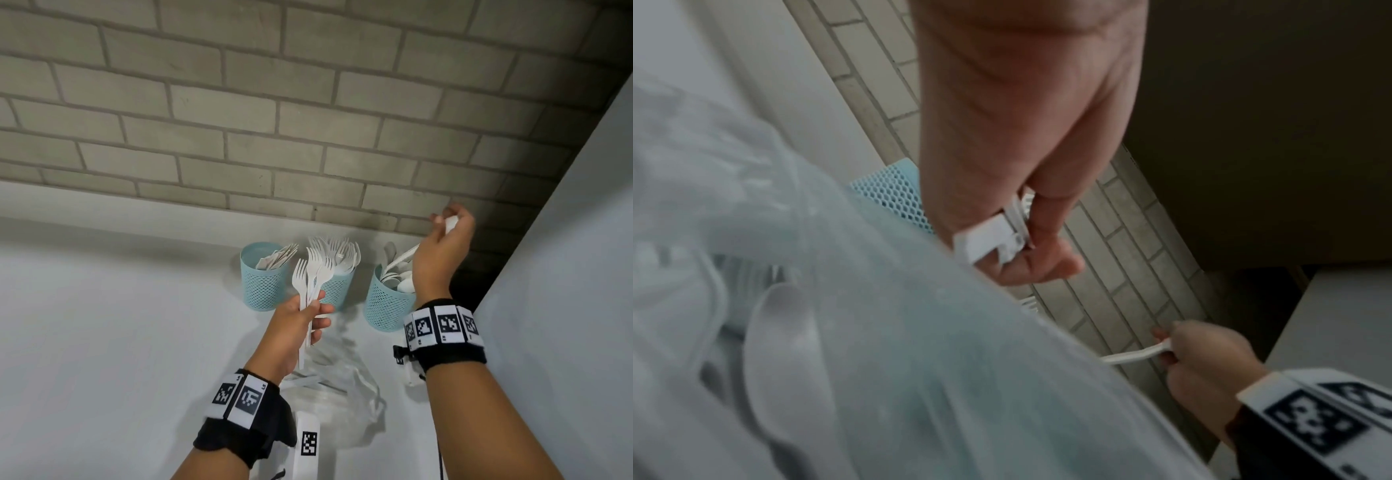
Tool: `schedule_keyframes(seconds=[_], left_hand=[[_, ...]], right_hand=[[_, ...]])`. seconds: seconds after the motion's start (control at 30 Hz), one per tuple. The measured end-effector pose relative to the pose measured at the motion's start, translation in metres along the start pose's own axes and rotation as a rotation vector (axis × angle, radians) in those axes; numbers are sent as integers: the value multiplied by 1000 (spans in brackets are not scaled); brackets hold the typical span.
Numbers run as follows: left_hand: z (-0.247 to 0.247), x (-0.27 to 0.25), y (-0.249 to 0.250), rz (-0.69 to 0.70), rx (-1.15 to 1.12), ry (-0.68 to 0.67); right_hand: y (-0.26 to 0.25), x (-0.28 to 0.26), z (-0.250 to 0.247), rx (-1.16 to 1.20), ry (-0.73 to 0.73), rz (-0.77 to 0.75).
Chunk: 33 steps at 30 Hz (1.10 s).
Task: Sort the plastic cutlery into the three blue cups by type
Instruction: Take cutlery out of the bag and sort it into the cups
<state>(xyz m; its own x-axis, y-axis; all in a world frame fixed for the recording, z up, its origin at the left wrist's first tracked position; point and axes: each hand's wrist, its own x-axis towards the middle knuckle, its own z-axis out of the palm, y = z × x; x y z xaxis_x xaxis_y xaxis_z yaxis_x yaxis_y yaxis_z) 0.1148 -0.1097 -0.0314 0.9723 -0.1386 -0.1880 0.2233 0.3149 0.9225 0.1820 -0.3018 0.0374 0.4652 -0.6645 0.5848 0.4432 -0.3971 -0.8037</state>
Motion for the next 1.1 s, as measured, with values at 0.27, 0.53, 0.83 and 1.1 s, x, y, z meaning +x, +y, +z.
schedule_keyframes(seconds=[0.27,0.53,0.83,1.1], left_hand=[[-5,1,-1,31,74,23],[-6,-2,1,77,54,6],[-1,-8,1,66,29,-51],[-2,-8,1,63,113,-23]], right_hand=[[45,-13,4,-463,-355,-88],[38,-27,10,-982,-540,-231],[-27,-79,29,-262,-965,-8],[-39,-107,35,-65,-950,407]])
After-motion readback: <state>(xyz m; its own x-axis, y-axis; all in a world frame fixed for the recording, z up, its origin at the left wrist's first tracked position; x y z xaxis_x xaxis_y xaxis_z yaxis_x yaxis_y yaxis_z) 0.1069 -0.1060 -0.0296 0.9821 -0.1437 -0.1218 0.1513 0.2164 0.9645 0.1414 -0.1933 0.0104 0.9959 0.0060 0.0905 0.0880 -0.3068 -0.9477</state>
